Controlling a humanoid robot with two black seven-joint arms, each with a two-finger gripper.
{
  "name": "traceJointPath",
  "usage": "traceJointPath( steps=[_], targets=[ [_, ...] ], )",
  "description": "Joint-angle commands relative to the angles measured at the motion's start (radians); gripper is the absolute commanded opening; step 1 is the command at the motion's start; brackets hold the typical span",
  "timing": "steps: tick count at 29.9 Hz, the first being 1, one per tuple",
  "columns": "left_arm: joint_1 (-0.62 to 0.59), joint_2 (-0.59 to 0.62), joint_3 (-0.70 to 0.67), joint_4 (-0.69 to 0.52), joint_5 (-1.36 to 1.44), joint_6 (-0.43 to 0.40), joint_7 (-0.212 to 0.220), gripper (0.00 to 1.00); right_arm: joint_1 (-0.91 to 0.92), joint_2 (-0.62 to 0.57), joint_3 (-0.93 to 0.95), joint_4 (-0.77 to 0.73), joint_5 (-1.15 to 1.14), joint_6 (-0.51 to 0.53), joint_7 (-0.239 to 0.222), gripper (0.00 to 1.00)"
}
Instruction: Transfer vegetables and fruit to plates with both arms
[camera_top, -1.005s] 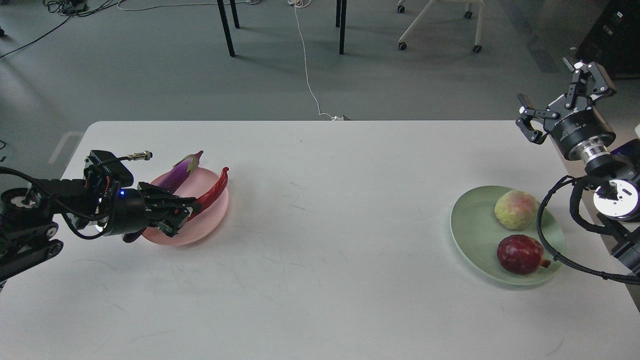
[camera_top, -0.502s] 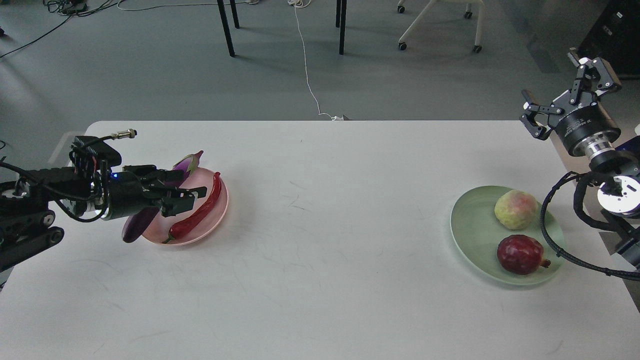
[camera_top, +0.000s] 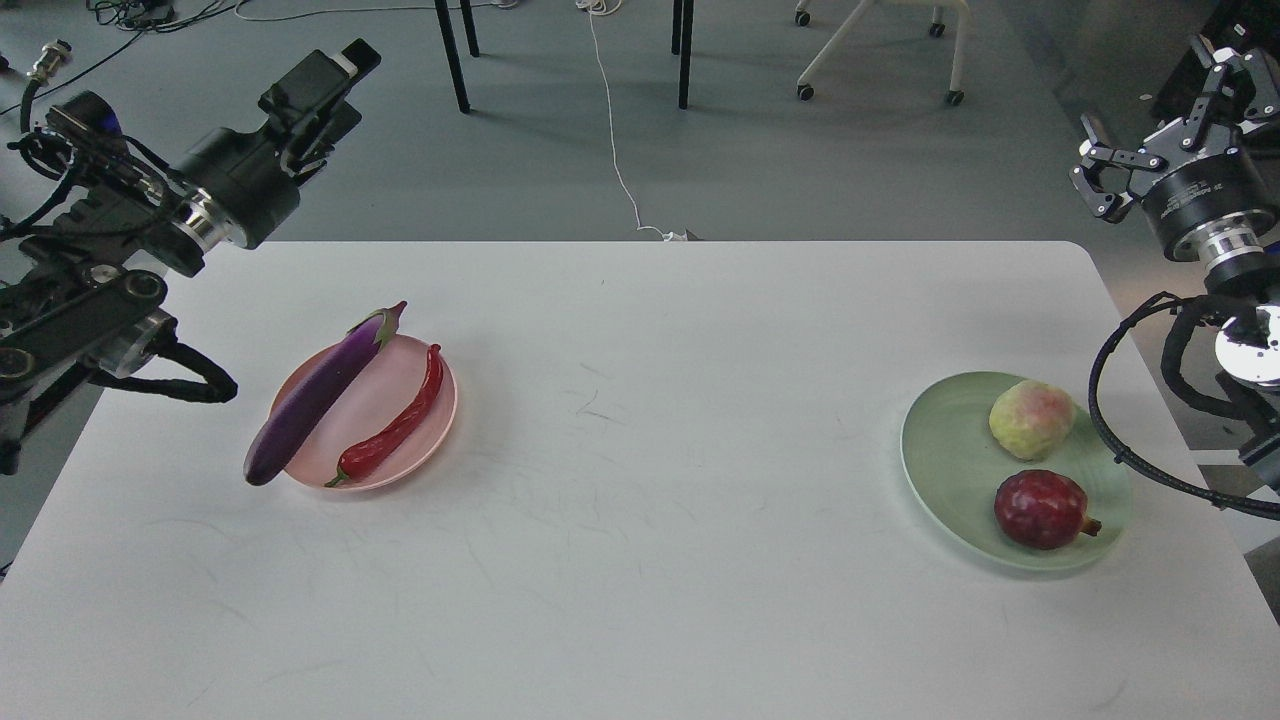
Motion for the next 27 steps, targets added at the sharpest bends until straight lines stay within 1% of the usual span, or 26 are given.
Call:
traceJointPath(
  steps=[1, 3, 4, 5, 6, 8, 10, 11, 14, 15, 18, 21, 24, 27],
  targets=[
    [0.004, -0.061, -0.049, 0.05, -0.172, -0.023, 0.0, 0.98, 0.001, 0.002, 0.036, -0.005, 0.005, 0.0, -0.022, 0.99],
    [0.004, -0.061, -0.049, 0.05, -0.172, -0.023, 0.0, 0.98, 0.001, 0.002, 0.036, -0.005, 0.005, 0.0, -0.022, 0.99],
    [0.01, -0.093, -0.06, 0.097, -0.351, -0.114, 0.0, 0.98, 0.004, 0.005, 0.073, -0.008, 0.011, 0.0, -0.094, 0.99],
    [0.01, -0.101, -0.061, 0.119, -0.394, -0.144, 0.002, 0.98, 0.005, 0.006, 0.096, -0.008, 0.018, 0.0, -0.123, 0.99],
    [0.01, -0.113, -0.064, 0.139, -0.437, -0.173, 0.022, 0.98, 0.004, 0.008, 0.12, -0.008, 0.038, 0.0, -0.157, 0.99],
    [0.007, -0.136, -0.079, 0.173, -0.512, -0.207, 0.062, 0.98, -0.001, 0.009, 0.148, -0.02, 0.084, 0.0, -0.202, 0.99],
    [0.012, -0.152, -0.116, 0.205, -0.587, -0.223, 0.096, 0.98, -0.003, 0.014, 0.156, -0.049, 0.118, 0.0, -0.225, 0.99],
    [0.013, -0.163, -0.148, 0.231, -0.638, -0.233, 0.123, 0.98, -0.003, 0.028, 0.156, -0.071, 0.132, 0.0, -0.234, 0.99],
    [0.028, -0.202, -0.227, 0.298, -0.747, -0.278, 0.197, 0.98, -0.001, 0.08, 0.159, -0.126, 0.136, 0.0, -0.242, 0.99],
    [0.035, -0.215, -0.245, 0.315, -0.767, -0.292, 0.208, 0.98, -0.001, 0.089, 0.165, -0.134, 0.136, 0.0, -0.242, 0.99],
    [0.053, -0.251, -0.277, 0.346, -0.783, -0.316, 0.209, 0.98, -0.004, 0.124, 0.194, -0.141, 0.136, 0.0, -0.237, 0.99],
    [0.068, -0.264, -0.279, 0.349, -0.784, -0.316, 0.199, 0.98, -0.006, 0.15, 0.194, -0.143, 0.135, 0.0, -0.237, 0.99],
    [0.081, -0.267, -0.281, 0.349, -0.783, -0.316, 0.183, 0.98, -0.006, 0.16, 0.183, -0.138, 0.135, 0.0, -0.237, 0.99],
    [0.087, -0.264, -0.281, 0.349, -0.783, -0.318, 0.18, 0.98, -0.004, 0.16, 0.185, -0.137, 0.135, 0.0, -0.229, 0.99]
  ],
)
